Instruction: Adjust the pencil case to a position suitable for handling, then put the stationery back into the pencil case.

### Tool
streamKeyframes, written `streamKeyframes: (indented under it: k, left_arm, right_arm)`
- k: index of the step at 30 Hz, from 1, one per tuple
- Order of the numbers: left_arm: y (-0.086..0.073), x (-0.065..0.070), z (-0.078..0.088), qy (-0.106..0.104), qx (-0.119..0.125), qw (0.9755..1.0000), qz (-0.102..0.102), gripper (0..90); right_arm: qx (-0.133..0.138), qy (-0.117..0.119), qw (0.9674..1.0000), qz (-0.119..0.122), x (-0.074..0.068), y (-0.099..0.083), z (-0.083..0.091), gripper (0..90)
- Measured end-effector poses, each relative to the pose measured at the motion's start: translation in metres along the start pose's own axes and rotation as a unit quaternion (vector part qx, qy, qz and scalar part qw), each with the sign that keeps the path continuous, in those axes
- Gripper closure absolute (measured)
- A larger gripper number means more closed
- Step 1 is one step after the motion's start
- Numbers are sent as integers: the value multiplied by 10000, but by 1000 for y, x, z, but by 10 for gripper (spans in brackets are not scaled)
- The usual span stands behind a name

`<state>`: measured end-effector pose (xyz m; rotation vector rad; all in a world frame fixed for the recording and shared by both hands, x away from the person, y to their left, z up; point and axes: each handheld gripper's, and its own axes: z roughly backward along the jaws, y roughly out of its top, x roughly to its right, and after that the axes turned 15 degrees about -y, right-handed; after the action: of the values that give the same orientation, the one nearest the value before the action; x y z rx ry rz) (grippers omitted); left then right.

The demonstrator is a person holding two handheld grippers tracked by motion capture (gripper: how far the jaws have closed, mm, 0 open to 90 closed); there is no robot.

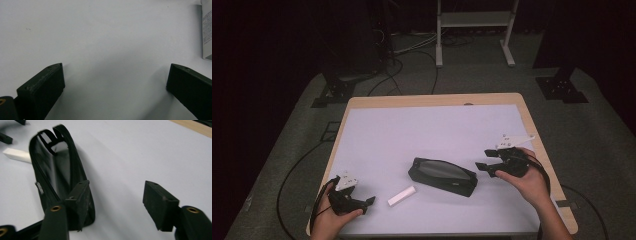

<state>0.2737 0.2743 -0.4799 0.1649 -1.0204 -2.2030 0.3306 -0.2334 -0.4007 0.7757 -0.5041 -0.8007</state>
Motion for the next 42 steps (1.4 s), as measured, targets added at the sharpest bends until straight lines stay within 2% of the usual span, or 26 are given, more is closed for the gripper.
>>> streamKeyframes:
  k: [5, 13, 16, 26, 33, 38, 40, 42]
  left_arm:
    - [0, 0, 0, 0, 1, 10000, 0, 8]
    - [0, 0, 0, 2, 0, 10000, -2, 8]
    - [0, 0, 0, 2, 1, 10000, -2, 8]
    - [0, 0, 0, 1, 2, 10000, 0, 8]
    - [0, 0, 0, -3, 3, 10000, 7, 8]
    - [0, 0, 0, 1, -11, 10000, 0, 8]
    - [1, 0, 0, 0, -12, 10000, 2, 9]
    - [1, 0, 0, -2, -19, 10000, 12, 10]
  right_arm:
    - [-126, -215, 9996, -99, 8, -15, 3, 300]
    - [-306, -430, 9983, -235, 18, -39, 4, 263]
    - [-428, -539, 9973, -250, 19, -47, 3, 255]
    - [-525, -805, 9947, -367, 21, -71, 2, 194]
    - [-619, -949, 9923, -494, 24, -85, -1, 187]
    - [-700, -1111, 9903, -451, 23, -90, -7, 182]
    - [-783, -1104, 9898, -448, 22, -92, -10, 170]
    - [-739, -1090, 9899, -519, 23, -94, -12, 156]
